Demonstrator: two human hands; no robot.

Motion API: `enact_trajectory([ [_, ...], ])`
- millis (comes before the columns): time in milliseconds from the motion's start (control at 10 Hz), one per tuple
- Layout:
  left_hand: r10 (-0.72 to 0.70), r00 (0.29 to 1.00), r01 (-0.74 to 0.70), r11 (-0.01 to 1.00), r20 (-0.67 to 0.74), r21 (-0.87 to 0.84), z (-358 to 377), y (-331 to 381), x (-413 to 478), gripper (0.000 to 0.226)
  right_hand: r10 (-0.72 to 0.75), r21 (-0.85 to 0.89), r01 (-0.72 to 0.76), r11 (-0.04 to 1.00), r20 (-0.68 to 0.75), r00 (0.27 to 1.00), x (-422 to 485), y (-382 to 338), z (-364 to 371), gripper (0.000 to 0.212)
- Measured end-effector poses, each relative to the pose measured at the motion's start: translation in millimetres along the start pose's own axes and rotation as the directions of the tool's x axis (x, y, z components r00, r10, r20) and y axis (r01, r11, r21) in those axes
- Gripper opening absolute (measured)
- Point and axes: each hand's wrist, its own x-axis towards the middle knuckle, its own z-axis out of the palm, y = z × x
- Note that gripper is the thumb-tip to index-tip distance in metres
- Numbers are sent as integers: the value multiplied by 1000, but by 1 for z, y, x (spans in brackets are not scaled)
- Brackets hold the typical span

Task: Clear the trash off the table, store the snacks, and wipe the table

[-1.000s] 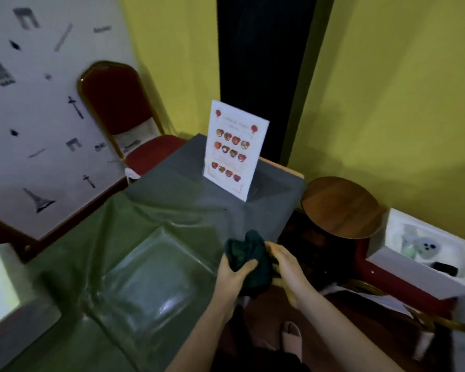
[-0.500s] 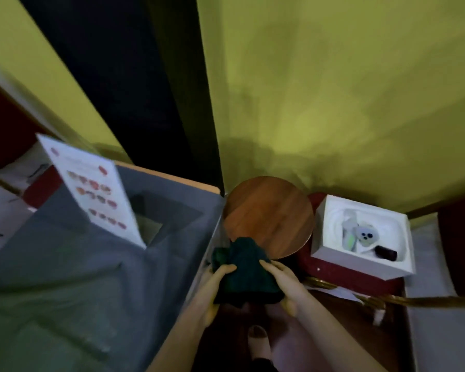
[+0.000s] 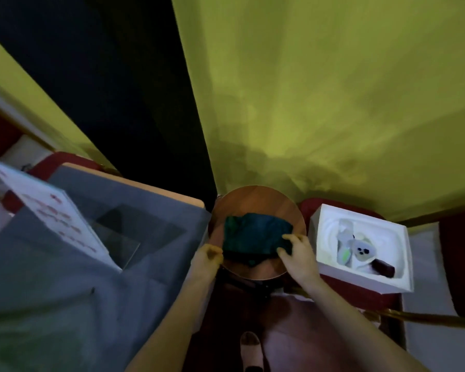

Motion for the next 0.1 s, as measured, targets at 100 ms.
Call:
enact_trajectory([
  [100, 53, 998, -54, 997, 34, 58, -20, -22, -18, 22, -165, -104, 154, 983, -108, 980, -10, -6, 18, 22],
])
